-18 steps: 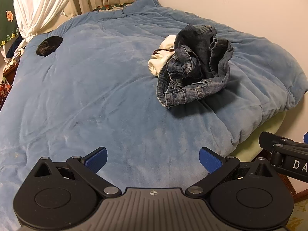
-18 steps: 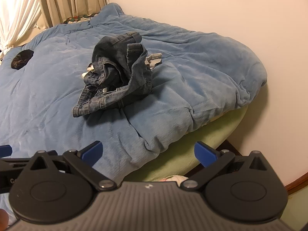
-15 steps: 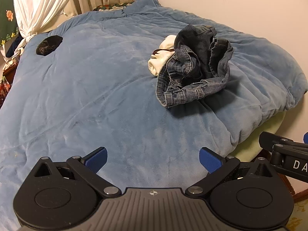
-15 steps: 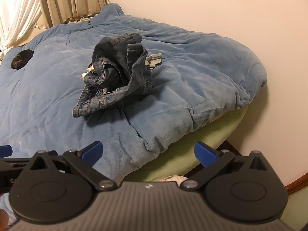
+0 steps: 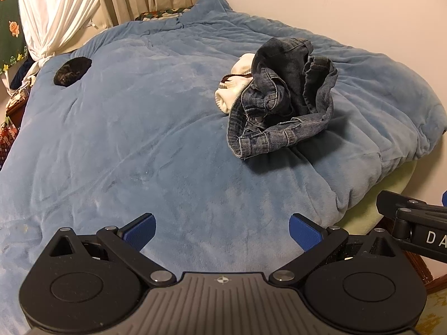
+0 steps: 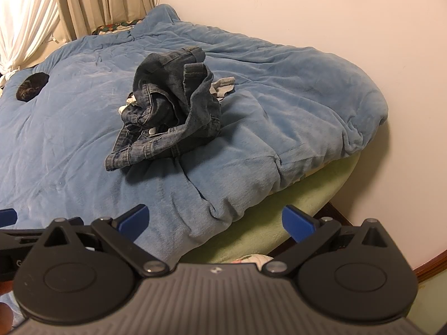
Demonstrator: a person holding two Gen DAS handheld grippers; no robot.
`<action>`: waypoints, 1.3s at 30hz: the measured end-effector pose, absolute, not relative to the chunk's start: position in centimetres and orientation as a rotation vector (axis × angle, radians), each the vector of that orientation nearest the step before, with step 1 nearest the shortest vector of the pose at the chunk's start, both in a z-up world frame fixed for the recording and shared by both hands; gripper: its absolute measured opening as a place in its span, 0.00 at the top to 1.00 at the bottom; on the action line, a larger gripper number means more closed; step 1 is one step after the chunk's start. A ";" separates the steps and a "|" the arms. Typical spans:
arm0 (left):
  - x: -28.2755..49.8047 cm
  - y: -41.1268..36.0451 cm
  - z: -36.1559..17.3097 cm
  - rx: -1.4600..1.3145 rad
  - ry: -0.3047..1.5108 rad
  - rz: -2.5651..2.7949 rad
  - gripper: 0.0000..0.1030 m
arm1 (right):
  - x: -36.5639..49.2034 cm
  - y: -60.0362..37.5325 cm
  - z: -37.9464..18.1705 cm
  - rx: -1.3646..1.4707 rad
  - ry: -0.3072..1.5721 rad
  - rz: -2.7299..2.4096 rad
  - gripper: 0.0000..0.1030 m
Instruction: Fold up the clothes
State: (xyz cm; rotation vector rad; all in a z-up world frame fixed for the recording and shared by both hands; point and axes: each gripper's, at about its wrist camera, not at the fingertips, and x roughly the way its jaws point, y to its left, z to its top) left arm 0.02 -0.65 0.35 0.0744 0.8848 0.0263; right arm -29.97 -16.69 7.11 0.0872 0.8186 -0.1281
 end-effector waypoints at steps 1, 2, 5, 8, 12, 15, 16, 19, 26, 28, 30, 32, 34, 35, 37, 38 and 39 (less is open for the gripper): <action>0.0 -0.7 0.4 0.074 0.885 0.025 0.00 | -30.0 -16.7 7.1 0.087 0.818 -0.128 0.01; 0.0 -0.7 0.4 0.073 0.885 0.024 0.00 | -30.0 -16.7 7.1 0.087 0.817 -0.128 0.01; 0.0 -0.6 0.5 0.065 0.887 0.021 0.00 | -29.9 -16.7 7.1 0.089 0.817 -0.127 0.01; -0.1 -0.2 0.4 0.063 0.886 0.020 0.00 | -29.9 -16.8 7.0 0.090 0.818 -0.125 0.01; 0.1 -0.3 0.3 0.059 0.891 0.020 0.00 | -29.9 -16.7 6.9 0.090 0.817 -0.121 0.01; 0.0 -0.3 0.2 0.059 0.892 0.023 0.00 | -29.9 -16.6 6.8 0.090 0.818 -0.118 0.01; 0.0 -0.3 0.1 0.060 0.891 0.024 0.00 | -29.9 -16.6 6.8 0.089 0.818 -0.118 0.01; 0.0 -0.2 0.0 0.059 0.892 0.024 0.00 | -29.8 -16.6 6.7 0.094 0.822 -0.116 0.01; 0.1 -0.2 -0.2 0.049 0.891 0.021 0.00 | -29.8 -16.6 6.5 0.094 0.823 -0.118 0.01; 0.1 -0.1 -0.3 0.046 0.893 0.020 0.00 | -29.7 -16.6 6.5 0.094 0.826 -0.120 0.01; 0.1 -0.1 -0.3 0.043 0.893 0.019 0.00 | -29.7 -16.6 6.4 0.096 0.828 -0.122 0.01; 0.2 -0.1 -0.4 0.044 0.894 0.021 0.00 | -29.6 -16.5 6.3 0.093 0.827 -0.123 0.01; 0.3 -0.1 -0.6 0.043 0.898 0.024 0.00 | -29.6 -16.4 6.2 0.086 0.823 -0.122 0.01; 0.4 0.0 -0.6 0.039 0.900 0.023 0.00 | -29.6 -16.3 6.2 0.083 0.821 -0.121 0.01; 0.6 0.0 -0.8 0.031 0.906 0.021 0.00 | -29.5 -16.3 6.1 0.081 0.820 -0.118 0.01; 0.7 0.1 -0.9 0.025 0.909 0.019 0.00 | -29.4 -16.3 6.1 0.082 0.821 -0.117 0.01; 0.8 0.2 -1.0 0.020 0.911 0.020 0.00 | -29.3 -16.3 6.0 0.082 0.822 -0.117 0.01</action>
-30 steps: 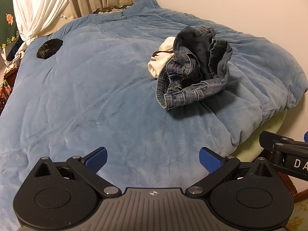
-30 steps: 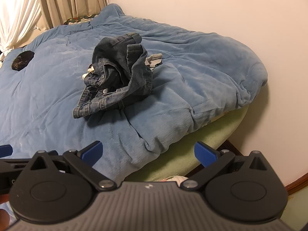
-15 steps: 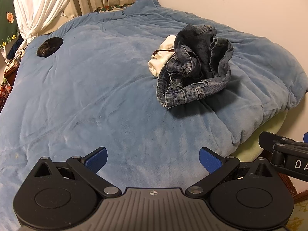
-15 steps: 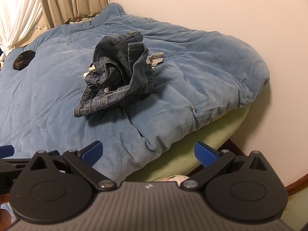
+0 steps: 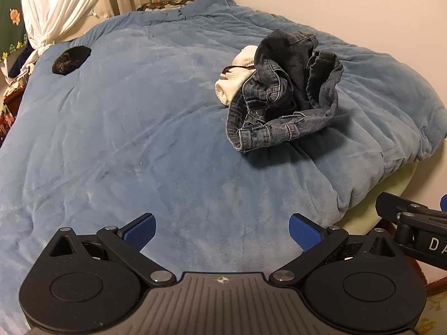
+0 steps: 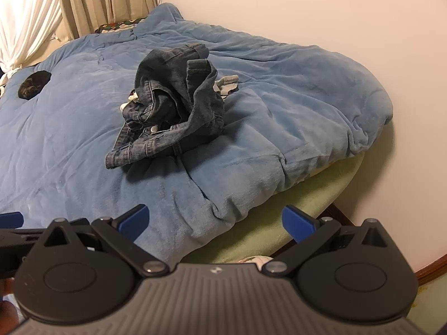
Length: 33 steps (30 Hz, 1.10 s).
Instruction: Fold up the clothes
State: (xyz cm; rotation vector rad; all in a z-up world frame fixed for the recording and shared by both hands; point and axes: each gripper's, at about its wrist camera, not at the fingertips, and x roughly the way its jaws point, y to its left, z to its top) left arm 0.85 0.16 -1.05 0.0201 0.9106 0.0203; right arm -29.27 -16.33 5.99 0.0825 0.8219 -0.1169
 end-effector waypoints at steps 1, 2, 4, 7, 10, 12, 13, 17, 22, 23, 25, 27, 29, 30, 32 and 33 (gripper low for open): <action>1.0 0.2 -1.1 0.015 0.912 0.021 0.00 | -29.1 -16.4 5.9 0.084 0.822 -0.116 0.01; 0.9 0.3 -1.3 0.012 0.910 0.022 0.00 | -29.0 -16.4 5.8 0.086 0.823 -0.117 0.01; 1.0 0.4 -1.5 0.010 0.902 0.035 0.00 | -28.9 -16.5 5.5 0.091 0.822 -0.120 0.01; 1.3 0.3 -1.8 0.018 0.877 0.049 0.00 | -28.6 -16.7 5.0 0.096 0.810 -0.121 0.01; 1.9 0.1 -2.2 0.030 0.845 0.047 0.01 | -27.6 -17.0 4.2 0.104 0.813 -0.124 0.01; 2.4 -0.1 -2.6 0.043 0.813 0.044 0.01 | -26.9 -17.3 3.5 0.110 0.812 -0.125 0.01; 2.8 -0.2 -2.7 0.053 0.808 0.035 0.01 | -26.5 -17.4 3.2 0.113 0.812 -0.125 0.01; 5.2 0.4 -3.7 -0.025 0.827 -0.050 0.01 | -25.0 -18.5 1.9 0.167 0.793 -0.108 0.01; 7.8 1.7 -4.9 -0.210 0.836 -0.040 0.07 | -24.1 -20.2 0.6 0.267 0.706 -0.095 0.01; 8.3 1.7 -5.1 -0.219 0.839 -0.026 0.07 | -23.6 -20.3 0.4 0.251 0.714 -0.104 0.01; 9.4 1.8 -5.6 -0.246 0.857 -0.028 0.08 | -22.7 -20.2 -0.1 0.211 0.696 -0.121 0.01; 10.7 2.2 -6.2 -0.319 0.902 -0.049 0.10 | -22.0 -20.2 -0.6 0.197 0.680 -0.112 0.01; 11.8 2.5 -7.0 -0.413 0.924 -0.054 0.12 | -21.2 -20.1 -0.9 0.196 0.677 -0.104 0.01; 12.2 2.5 -7.3 -0.456 0.924 -0.056 0.12 | -20.9 -20.0 -0.9 0.195 0.678 -0.103 0.01; 13.0 2.6 -7.9 -0.523 0.930 -0.044 0.15 | -20.1 -19.9 -1.1 0.197 0.676 -0.104 0.01; 13.2 2.7 -8.2 -0.560 0.932 -0.038 0.16 | -19.7 -19.8 -1.1 0.198 0.675 -0.105 0.01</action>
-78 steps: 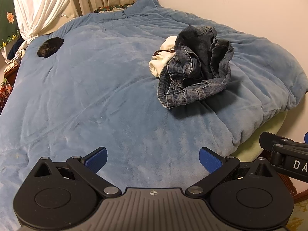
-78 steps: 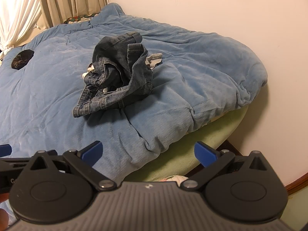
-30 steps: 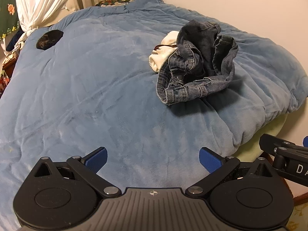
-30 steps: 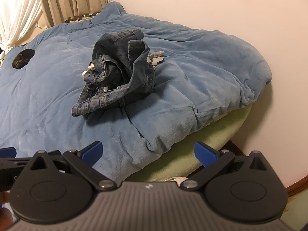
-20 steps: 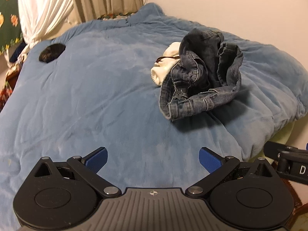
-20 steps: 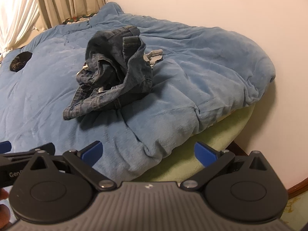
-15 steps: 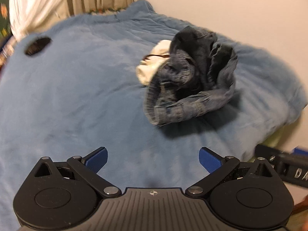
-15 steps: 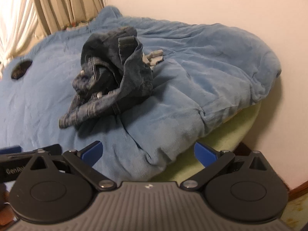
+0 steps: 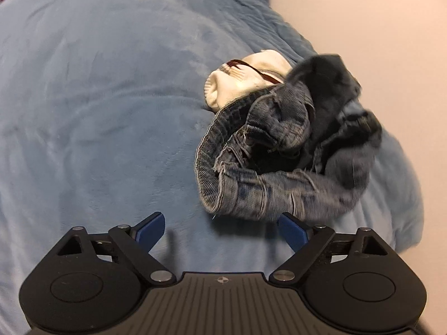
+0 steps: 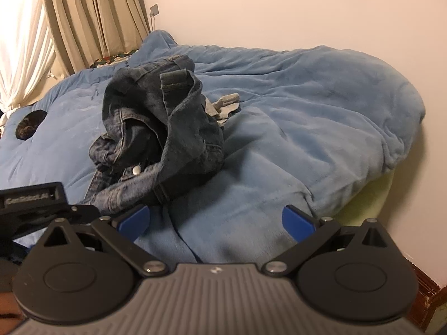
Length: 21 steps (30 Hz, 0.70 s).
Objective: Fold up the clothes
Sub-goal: 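Grasp the denim shorts waistband with the left gripper while the right gripper grasps another waistband edge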
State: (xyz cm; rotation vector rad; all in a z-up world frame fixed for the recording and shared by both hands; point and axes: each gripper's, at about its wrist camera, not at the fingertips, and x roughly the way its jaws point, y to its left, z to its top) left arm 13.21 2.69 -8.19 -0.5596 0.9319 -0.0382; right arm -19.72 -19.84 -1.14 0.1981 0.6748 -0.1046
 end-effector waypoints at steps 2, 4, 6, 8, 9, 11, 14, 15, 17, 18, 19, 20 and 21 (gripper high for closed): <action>13.9 3.0 -8.8 -0.638 0.941 -0.028 0.22 | -19.0 -19.7 -1.2 0.197 0.670 -0.114 0.01; 14.7 3.3 -9.6 -0.721 0.957 -0.019 0.30 | -18.2 -19.6 -1.2 0.200 0.661 -0.124 0.01; 15.3 3.5 -10.1 -0.786 0.971 -0.011 0.46 | -17.4 -19.6 -1.2 0.214 0.659 -0.129 0.01; 15.9 3.5 -10.6 -0.835 0.982 -0.003 0.59 | -16.7 -19.8 -1.1 0.244 0.653 -0.120 0.01; 15.8 3.5 -10.6 -0.849 0.974 -0.004 0.59 | -16.4 -19.9 -1.0 0.262 0.649 -0.113 0.01; 15.6 3.5 -10.5 -0.876 0.958 -0.006 0.69 | -15.7 -20.0 -0.8 0.289 0.640 -0.085 0.01; 15.3 3.5 -10.0 -0.874 0.924 -0.033 0.75 | -14.5 -19.6 -0.8 0.310 0.633 -0.057 0.03; 15.1 3.5 -9.9 -0.870 0.918 -0.041 0.75 | -13.9 -19.3 -0.9 0.308 0.634 -0.055 0.05; 14.6 3.6 -9.9 -0.876 0.908 -0.055 0.75 | -12.9 -18.9 -1.0 0.309 0.630 -0.055 0.14; 14.5 3.9 -10.0 -0.897 0.907 -0.058 0.76 | -12.4 -18.7 -1.1 0.309 0.633 -0.061 0.16; 14.4 4.1 -10.2 -0.919 0.906 -0.060 0.73 | -11.9 -18.6 -1.2 0.308 0.636 -0.069 0.26; 14.2 4.4 -10.4 -0.941 0.905 -0.062 0.72 | -11.3 -18.4 -1.4 0.296 0.650 -0.083 0.50; 14.2 4.6 -10.6 -0.969 0.908 -0.065 0.71 | -10.8 -18.2 -1.7 0.283 0.665 -0.098 0.66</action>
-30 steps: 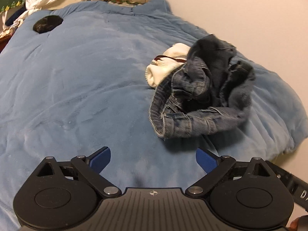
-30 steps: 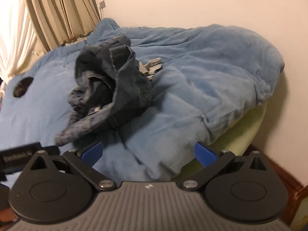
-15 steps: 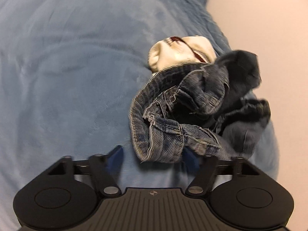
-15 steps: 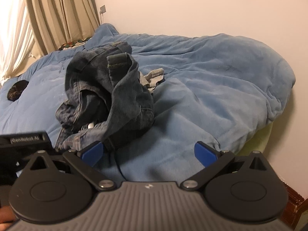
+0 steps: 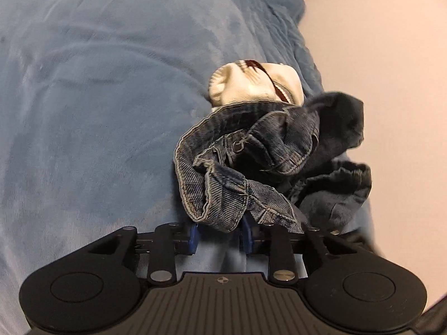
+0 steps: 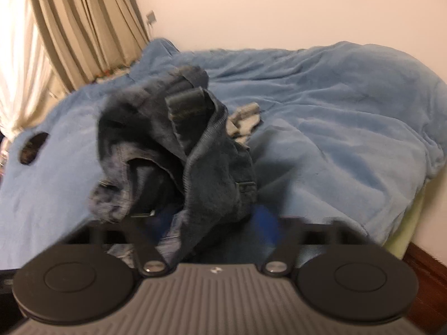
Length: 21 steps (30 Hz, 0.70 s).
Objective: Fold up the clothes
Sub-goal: 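Grasp the denim shorts waistband with the left gripper while the right gripper grasps another waistband edge, then lift the shorts by the waistband with both grippers and shake them out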
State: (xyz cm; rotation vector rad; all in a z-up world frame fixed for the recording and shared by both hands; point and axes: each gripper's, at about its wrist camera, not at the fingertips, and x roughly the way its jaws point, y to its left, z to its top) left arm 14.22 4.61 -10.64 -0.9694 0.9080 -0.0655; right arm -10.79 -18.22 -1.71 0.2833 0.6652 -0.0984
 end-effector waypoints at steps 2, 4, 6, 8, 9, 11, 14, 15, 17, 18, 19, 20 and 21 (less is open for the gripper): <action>14.4 4.9 -11.0 -1.007 0.913 -0.072 0.60 | -10.5 -18.1 -2.2 0.295 0.686 -0.089 0.84; 14.5 5.2 -11.0 -1.025 0.916 -0.068 0.55 | -11.0 -17.7 -2.3 0.287 0.679 -0.092 0.87; 14.6 5.5 -11.1 -1.062 0.927 -0.076 0.55 | -11.6 -17.1 -2.2 0.251 0.681 -0.090 0.91; 14.3 6.0 -11.0 -1.103 0.925 -0.088 0.55 | -12.3 -16.8 -2.2 0.231 0.685 -0.086 0.94; 14.1 6.1 -10.8 -1.114 0.917 -0.093 0.55 | -12.5 -17.0 -2.3 0.233 0.688 -0.089 0.95; 13.3 6.6 -10.1 -1.122 0.894 -0.100 0.52 | -12.9 -17.3 -2.4 0.238 0.694 -0.096 0.95; 12.5 6.9 -9.4 -1.101 0.843 -0.075 0.42 | -13.4 -17.9 -2.6 0.266 0.699 -0.092 0.96; 12.7 6.8 -9.4 -1.083 0.843 -0.059 0.42 | -13.6 -18.1 -2.6 0.274 0.700 -0.089 0.96; 13.2 6.5 -9.8 -1.078 0.875 -0.059 0.69 | -14.0 -17.8 -2.5 0.250 0.694 -0.091 0.96; 13.3 6.3 -9.9 -1.072 0.892 -0.061 0.82 | -14.2 -17.6 -2.5 0.240 0.692 -0.092 0.96; 13.4 6.2 -10.1 -1.066 0.909 -0.064 0.87 | -14.3 -17.6 -2.5 0.237 0.693 -0.088 0.96; 13.5 6.0 -10.2 -1.059 0.926 -0.066 0.89 | -14.4 -17.7 -2.4 0.245 0.695 -0.081 0.96; 13.2 6.1 -9.7 -1.034 0.917 -0.070 0.89 | -14.5 -17.8 -2.3 0.253 0.695 -0.075 0.96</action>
